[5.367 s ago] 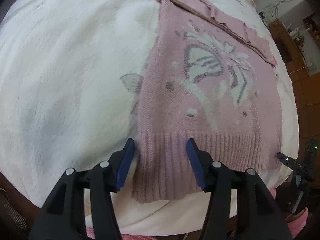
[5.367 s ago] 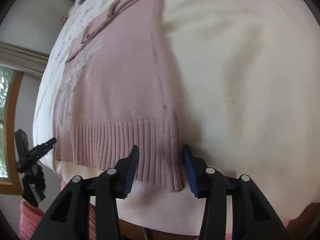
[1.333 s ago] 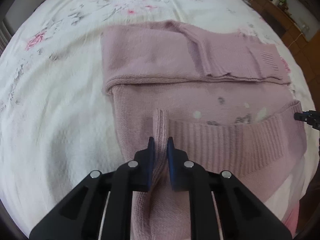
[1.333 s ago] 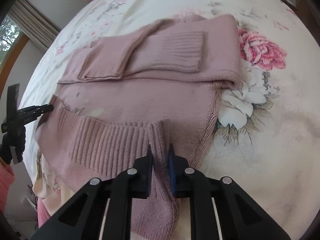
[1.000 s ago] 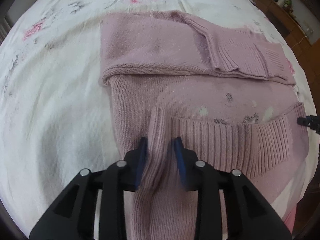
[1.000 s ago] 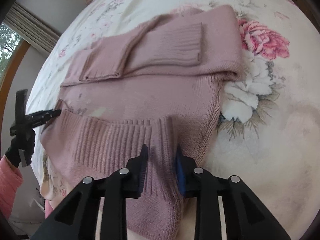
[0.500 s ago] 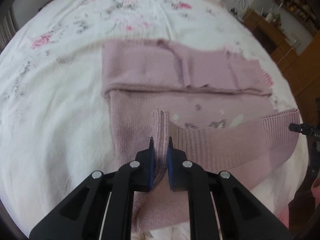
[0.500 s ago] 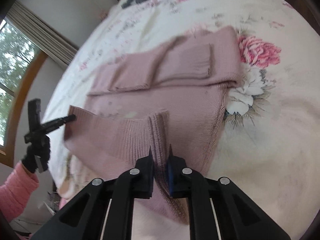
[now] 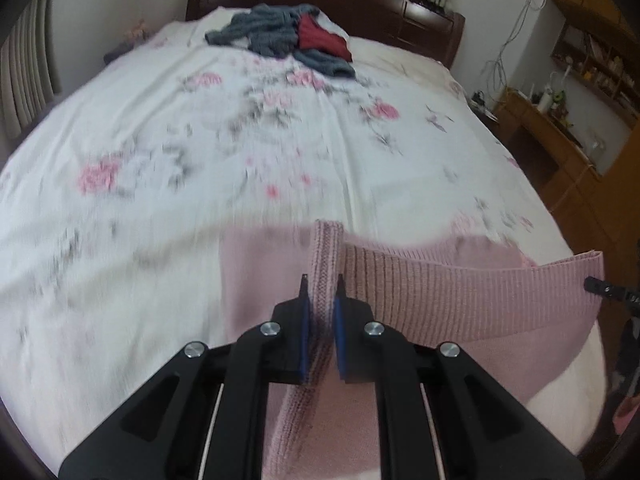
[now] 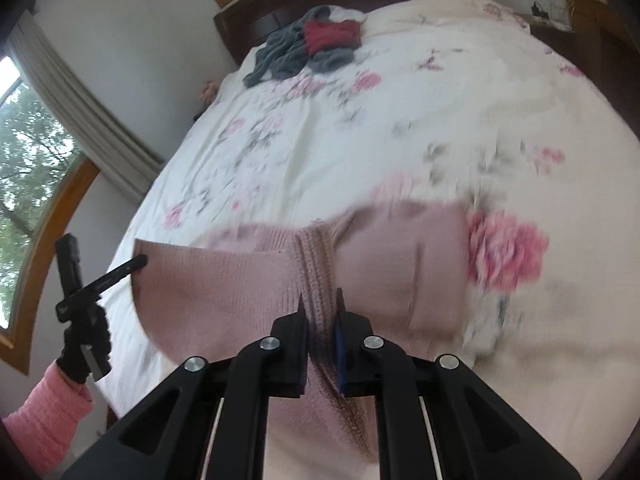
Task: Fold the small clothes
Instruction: 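Lift the hem and fold it toward the collar, then open both tools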
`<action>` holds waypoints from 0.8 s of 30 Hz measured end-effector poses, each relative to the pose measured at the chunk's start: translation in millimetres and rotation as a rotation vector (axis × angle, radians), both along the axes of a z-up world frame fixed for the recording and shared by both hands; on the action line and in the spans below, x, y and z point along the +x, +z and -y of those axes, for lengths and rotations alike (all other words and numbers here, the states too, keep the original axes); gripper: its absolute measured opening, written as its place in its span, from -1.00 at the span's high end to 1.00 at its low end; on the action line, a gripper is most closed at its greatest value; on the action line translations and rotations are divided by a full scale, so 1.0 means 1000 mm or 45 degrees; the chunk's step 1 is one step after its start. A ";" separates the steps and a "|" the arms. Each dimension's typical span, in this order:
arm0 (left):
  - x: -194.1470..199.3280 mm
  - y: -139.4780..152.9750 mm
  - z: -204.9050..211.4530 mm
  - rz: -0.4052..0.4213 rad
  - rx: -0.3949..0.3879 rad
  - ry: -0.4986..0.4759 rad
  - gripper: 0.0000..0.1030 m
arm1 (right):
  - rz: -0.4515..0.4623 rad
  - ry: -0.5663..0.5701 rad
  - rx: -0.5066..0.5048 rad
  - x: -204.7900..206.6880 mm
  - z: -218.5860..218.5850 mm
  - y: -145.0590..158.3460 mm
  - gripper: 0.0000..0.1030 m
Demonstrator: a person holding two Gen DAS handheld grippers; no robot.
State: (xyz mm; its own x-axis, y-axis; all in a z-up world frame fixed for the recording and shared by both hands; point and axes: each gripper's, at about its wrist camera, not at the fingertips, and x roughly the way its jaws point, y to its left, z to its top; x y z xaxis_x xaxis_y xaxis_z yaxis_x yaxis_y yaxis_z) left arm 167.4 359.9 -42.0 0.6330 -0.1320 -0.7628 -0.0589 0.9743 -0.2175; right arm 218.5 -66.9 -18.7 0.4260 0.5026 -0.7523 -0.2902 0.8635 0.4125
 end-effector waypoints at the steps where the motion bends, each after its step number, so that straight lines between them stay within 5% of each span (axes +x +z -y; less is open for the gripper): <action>1: 0.015 -0.001 -0.002 0.004 0.020 0.017 0.84 | -0.004 -0.018 -0.013 0.016 -0.002 -0.002 0.81; 11: 0.100 -0.058 -0.008 -0.114 0.110 0.059 0.84 | -0.107 -0.076 -0.129 0.107 -0.027 -0.064 0.81; 19: 0.120 -0.120 -0.017 -0.280 0.125 0.115 0.75 | -0.204 -0.094 -0.240 0.131 -0.033 -0.114 0.79; 24: 0.120 -0.135 -0.029 -0.332 0.099 0.158 0.58 | -0.253 -0.143 -0.256 0.135 -0.023 -0.131 0.58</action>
